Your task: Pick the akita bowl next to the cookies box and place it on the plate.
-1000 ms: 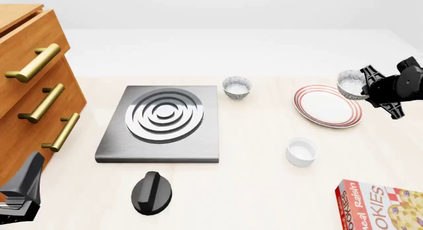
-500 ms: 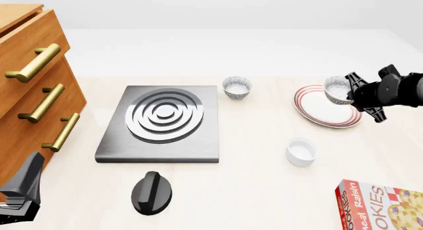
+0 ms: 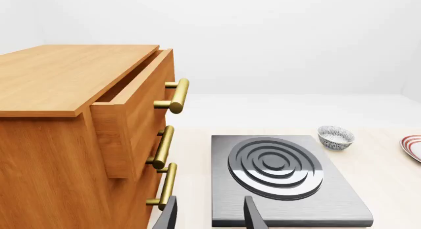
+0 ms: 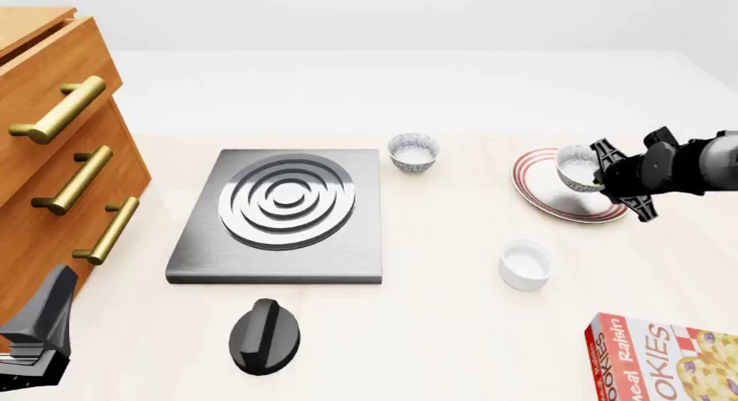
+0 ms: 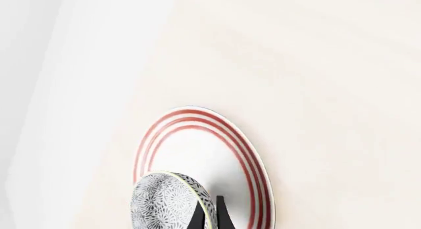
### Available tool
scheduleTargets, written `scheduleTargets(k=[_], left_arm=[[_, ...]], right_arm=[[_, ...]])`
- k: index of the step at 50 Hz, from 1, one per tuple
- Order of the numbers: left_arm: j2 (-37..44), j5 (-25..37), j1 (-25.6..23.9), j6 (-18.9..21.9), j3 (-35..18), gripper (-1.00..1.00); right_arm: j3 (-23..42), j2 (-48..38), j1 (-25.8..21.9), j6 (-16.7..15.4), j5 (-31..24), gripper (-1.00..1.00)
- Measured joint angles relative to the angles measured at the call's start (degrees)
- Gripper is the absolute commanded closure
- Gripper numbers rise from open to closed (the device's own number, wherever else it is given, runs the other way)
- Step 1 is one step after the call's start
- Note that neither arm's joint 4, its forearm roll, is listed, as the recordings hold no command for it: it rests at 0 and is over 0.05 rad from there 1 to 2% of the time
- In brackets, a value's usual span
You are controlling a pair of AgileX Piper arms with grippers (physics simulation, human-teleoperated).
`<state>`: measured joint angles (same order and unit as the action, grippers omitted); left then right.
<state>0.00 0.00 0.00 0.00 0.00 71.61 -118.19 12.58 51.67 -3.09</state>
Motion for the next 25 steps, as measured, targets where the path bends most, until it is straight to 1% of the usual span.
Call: scheduleTargets(k=[25], left_arm=[[0.0, 0.0, 0.0, 0.0, 0.0, -1.0]], right_arm=[[4.57, -4.45, 0.29, -0.71, -0.56, 1.0]])
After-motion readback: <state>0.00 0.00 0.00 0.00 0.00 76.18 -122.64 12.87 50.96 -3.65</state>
